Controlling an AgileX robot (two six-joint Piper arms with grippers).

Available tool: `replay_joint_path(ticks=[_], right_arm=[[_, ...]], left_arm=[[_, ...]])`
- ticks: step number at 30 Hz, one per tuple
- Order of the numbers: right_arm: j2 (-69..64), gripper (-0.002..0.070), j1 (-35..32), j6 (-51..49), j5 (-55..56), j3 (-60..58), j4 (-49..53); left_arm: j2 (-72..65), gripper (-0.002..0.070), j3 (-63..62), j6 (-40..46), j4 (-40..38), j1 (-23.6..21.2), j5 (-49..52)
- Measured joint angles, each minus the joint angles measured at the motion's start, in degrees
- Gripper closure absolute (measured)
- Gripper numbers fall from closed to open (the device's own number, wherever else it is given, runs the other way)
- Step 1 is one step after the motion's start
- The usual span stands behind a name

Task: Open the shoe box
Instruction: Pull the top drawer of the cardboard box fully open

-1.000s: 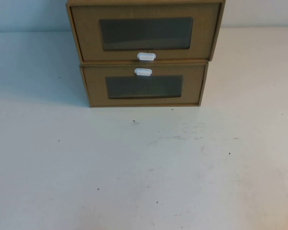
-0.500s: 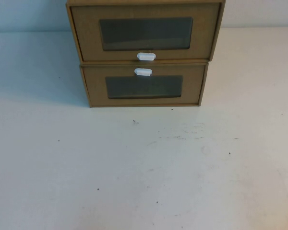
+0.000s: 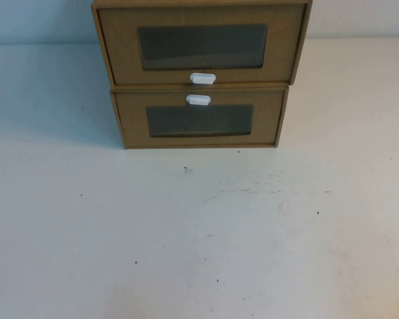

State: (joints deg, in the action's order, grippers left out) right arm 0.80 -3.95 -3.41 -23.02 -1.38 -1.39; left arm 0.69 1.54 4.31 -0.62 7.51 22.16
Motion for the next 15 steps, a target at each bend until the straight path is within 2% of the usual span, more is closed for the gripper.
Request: replay_joint_path(ticks=[10, 12, 15], right_arm=[[0.00, 0.0691, 0.00, 0.00, 0.00, 0.00, 0.00], [0.00, 0.0691, 0.00, 0.00, 0.00, 0.00, 0.00], [0.00, 0.0691, 0.00, 0.00, 0.00, 0.00, 0.00]], left_arm=[[0.00, 0.0679, 0.00, 0.50, 2.29, 0.00, -2.91], [0.00, 0.0679, 0.00, -0.19, 1.04, 0.00, -5.17], [0.00, 0.0679, 0.00, -3.56, -5.50, 0.00, -8.95]])
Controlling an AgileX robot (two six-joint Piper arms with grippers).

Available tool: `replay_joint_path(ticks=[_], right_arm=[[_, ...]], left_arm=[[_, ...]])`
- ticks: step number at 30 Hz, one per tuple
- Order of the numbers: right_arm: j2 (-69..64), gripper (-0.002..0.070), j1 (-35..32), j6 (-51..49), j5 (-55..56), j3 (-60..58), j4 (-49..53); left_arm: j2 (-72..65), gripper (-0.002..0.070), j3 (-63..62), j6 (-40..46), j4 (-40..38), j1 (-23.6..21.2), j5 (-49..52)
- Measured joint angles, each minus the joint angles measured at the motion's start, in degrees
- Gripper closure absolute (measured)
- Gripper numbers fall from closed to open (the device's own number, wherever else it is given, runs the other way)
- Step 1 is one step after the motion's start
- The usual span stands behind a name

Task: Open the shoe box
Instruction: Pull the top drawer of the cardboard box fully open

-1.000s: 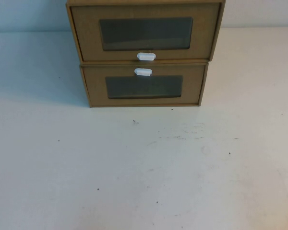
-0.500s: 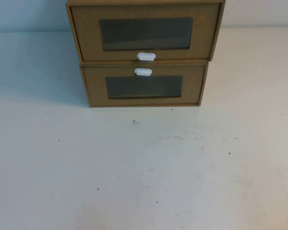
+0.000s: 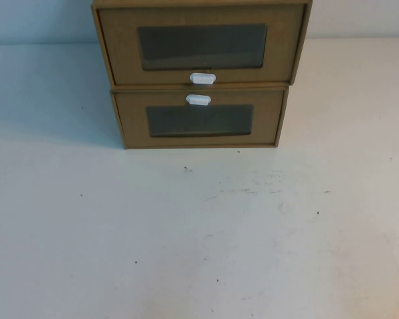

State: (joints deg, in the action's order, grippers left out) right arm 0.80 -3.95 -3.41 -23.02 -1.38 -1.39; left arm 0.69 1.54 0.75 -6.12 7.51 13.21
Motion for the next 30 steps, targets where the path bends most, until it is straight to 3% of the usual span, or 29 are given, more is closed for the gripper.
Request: replay_joint_path(ticks=[6, 12, 17, 24, 30], right_arm=[[0.00, 0.0691, 0.00, 0.00, 0.00, 0.00, 0.00], [0.00, 0.0691, 0.00, 0.00, 0.00, 0.00, 0.00], [0.00, 0.0691, 0.00, 0.00, 0.00, 0.00, 0.00], [0.00, 0.0691, 0.00, 0.00, 0.00, 0.00, 0.00], [0.00, 0.0691, 0.00, 0.00, 0.00, 0.00, 0.00]], left_arm=[[0.00, 0.0679, 0.00, -6.82, -13.19, 0.00, -5.40], [0.00, 0.0679, 0.00, -6.84, -14.99, 0.00, -9.00], [-1.24, 0.0679, -7.65, -7.12, -15.53, 0.00, 1.61], [-19.99, 0.0679, -29.68, 4.40, -15.42, 0.00, 22.43], [-37.96, 0.0679, -45.69, 19.47, -19.84, 0.00, 28.04]])
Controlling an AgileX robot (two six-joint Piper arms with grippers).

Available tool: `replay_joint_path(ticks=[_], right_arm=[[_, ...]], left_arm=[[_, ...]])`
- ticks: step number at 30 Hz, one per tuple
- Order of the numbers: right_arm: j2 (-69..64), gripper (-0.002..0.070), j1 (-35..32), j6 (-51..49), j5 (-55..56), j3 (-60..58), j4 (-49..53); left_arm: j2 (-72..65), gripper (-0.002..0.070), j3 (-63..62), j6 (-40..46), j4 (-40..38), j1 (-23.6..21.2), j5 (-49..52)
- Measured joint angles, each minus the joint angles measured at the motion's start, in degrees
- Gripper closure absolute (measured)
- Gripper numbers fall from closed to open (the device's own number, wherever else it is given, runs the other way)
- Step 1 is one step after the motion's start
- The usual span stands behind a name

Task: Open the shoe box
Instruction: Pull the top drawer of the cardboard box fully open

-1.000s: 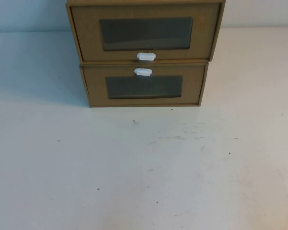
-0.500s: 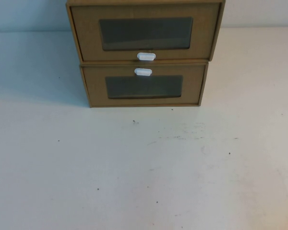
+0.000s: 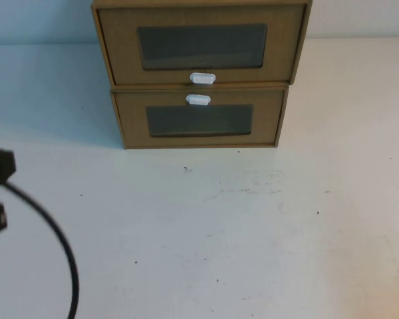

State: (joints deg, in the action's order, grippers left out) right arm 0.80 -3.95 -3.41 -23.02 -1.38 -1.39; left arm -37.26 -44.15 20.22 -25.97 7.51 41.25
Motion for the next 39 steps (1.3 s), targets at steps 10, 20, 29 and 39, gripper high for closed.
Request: replay_joint_path(ticks=[10, 20, 29, 39], right_arm=[[0.00, 0.0691, 0.00, 0.00, 0.00, 0.00, 0.00], [0.00, 0.0691, 0.00, 0.00, 0.00, 0.00, 0.00], [0.00, 0.0691, 0.00, 0.00, 0.00, 0.00, 0.00], [0.00, 0.0691, 0.00, 0.00, 0.00, 0.00, 0.00]], left_arm=[[-31.28, 0.0679, -34.98, 17.21, -11.07, 0.00, 5.10], [-63.98, 0.0679, -73.76, 20.47, -21.36, 0.14, 13.77], [-86.48, 0.0679, -100.40, 19.35, -21.97, 5.16, 16.00], [-92.82, 0.0679, -103.53, 18.69, -20.64, 7.81, 16.85]])
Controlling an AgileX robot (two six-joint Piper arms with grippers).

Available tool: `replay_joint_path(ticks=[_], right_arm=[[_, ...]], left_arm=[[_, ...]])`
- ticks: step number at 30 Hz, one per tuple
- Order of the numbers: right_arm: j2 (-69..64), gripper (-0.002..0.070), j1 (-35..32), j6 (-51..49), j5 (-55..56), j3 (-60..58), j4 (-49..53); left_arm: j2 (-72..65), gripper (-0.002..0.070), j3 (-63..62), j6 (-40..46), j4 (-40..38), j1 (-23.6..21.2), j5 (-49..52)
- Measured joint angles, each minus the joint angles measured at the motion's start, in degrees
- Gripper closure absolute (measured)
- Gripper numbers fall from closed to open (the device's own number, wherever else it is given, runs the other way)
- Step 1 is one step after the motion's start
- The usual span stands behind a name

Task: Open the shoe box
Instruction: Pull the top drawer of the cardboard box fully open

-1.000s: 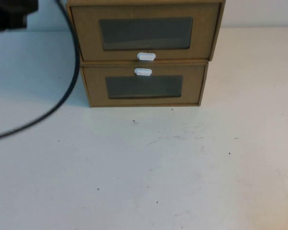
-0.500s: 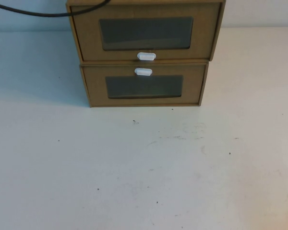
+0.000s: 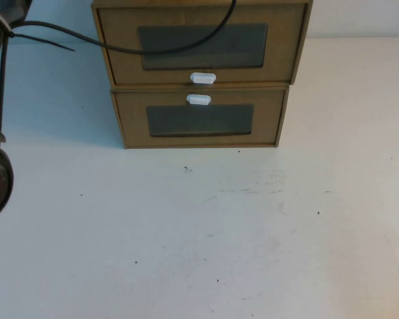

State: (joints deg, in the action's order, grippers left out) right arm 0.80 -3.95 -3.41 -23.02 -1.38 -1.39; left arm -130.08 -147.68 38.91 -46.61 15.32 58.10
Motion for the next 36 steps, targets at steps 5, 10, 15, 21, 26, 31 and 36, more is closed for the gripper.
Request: replay_joint_path(ticks=[5, 10, 15, 21, 26, 31, 36], right_arm=[[0.00, 0.0691, 0.00, 0.00, 0.00, 0.00, 0.00], [0.00, 0.0691, 0.00, 0.00, 0.00, 0.00, 0.00], [0.00, 0.0691, 0.00, 0.00, 0.00, 0.00, 0.00], [0.00, 0.0691, 0.00, 0.00, 0.00, 0.00, 0.00], [0.00, 0.0691, 0.00, 0.00, 0.00, 0.00, 0.00], [0.00, 0.0691, 0.00, 0.00, 0.00, 0.00, 0.00], [0.00, 0.0691, 0.00, 0.00, 0.00, 0.00, 0.00]], left_arm=[[-0.61, 0.0679, -0.12, -2.04, 3.09, 0.00, 1.75], [-0.61, 0.0679, -0.37, -2.60, 3.58, 0.00, 2.54], [-0.61, 0.0679, -0.44, -2.82, 3.58, 0.00, 2.54], [0.83, 0.0679, -0.44, -2.82, 4.79, 0.00, 4.32], [3.05, 0.0679, -0.44, -3.94, 7.77, 0.00, 8.62], [3.09, 0.0679, -0.44, -5.47, 10.92, 0.00, 10.72], [2.70, 0.0679, -0.44, -6.01, 11.32, 0.00, 10.37]])
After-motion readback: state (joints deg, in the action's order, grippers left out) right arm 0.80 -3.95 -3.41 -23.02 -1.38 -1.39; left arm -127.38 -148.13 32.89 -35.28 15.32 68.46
